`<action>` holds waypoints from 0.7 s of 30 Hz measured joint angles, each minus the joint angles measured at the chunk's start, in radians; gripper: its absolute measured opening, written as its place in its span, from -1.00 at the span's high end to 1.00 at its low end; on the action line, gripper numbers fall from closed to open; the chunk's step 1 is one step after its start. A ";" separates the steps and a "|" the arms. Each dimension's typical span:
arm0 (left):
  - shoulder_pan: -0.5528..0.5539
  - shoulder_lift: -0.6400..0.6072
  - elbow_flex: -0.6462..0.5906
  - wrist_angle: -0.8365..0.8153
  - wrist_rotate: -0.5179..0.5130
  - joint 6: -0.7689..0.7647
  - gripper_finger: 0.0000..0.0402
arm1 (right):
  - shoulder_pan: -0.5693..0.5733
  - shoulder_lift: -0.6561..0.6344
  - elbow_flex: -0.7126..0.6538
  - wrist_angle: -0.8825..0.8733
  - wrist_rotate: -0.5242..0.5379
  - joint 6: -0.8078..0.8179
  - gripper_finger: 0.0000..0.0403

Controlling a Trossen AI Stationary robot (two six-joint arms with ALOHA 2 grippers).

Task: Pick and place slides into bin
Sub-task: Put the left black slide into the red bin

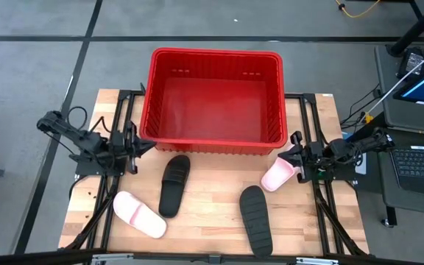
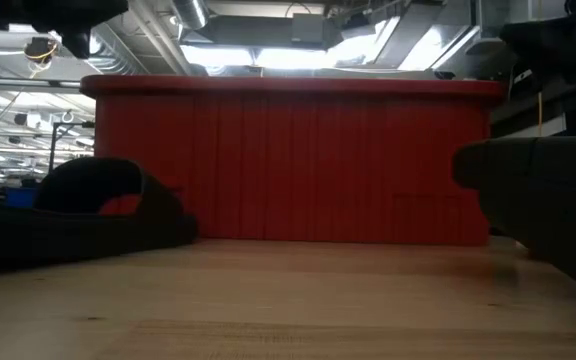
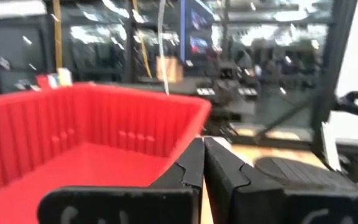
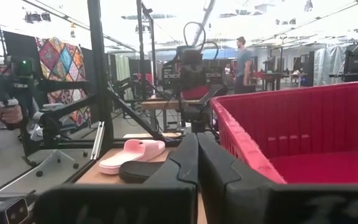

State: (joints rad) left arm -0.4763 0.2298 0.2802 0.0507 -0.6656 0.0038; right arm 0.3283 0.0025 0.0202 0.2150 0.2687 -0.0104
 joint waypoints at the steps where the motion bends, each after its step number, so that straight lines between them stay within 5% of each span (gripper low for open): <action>1: 0.000 0.003 0.027 -0.050 0.009 -0.019 0.98 | 0.000 0.000 0.006 0.000 0.000 -0.009 0.97; 12: 0.000 0.080 0.148 -0.209 0.030 -0.077 0.97 | 0.000 0.026 0.086 -0.085 0.001 -0.043 0.97; 21: 0.000 0.158 0.148 -0.244 0.049 -0.227 0.97 | 0.000 0.254 0.299 -0.245 0.062 -0.076 0.97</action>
State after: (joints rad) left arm -0.4763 0.3879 0.4286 -0.1934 -0.6170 -0.2229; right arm 0.3286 0.2570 0.3190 -0.0305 0.3305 -0.0868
